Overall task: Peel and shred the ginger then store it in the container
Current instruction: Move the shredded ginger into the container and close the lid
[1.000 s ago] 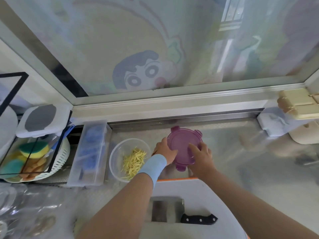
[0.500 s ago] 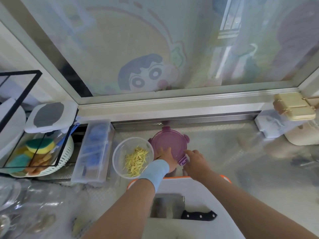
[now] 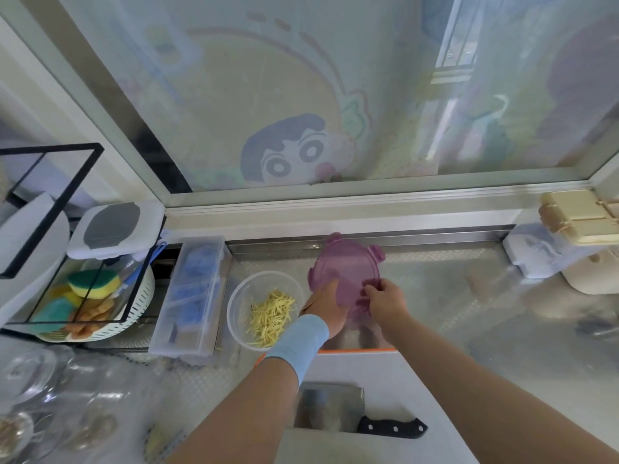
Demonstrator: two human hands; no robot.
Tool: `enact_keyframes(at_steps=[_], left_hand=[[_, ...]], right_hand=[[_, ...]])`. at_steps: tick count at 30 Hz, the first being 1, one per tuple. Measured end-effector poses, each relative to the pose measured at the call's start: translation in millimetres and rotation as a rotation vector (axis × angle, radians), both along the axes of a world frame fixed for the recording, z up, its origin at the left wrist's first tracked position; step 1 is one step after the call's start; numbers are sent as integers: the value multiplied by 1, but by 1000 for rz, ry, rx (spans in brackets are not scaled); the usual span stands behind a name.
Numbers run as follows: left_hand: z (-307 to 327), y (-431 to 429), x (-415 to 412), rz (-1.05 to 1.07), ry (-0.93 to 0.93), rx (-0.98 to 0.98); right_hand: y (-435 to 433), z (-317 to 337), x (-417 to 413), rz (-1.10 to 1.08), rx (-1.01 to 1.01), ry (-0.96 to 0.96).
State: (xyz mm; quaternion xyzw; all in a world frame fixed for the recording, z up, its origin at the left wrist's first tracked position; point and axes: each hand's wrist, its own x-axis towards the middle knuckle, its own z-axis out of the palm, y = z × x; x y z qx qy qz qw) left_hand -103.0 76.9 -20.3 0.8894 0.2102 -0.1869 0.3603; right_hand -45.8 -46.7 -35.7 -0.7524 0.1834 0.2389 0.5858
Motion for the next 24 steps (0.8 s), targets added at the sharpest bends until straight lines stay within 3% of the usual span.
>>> enact_keyframes(at_steps=[4,6,10,18,24], left_hand=[[31,23,1,134,-421,54],[46,38,-4,244,-533,68],[63,77,-31,410,-329,-67],[36,139,-98,503,-56,243],[22,145,-98,533,27,311]], right_hand=[[-8,35,5,-140,161,-136],[-7,48,3,-130,221,-151],[19,55,-13,29,212,-154],[100,19,-44,447,-184,-270],[118,4,-38,586,-398,-236]])
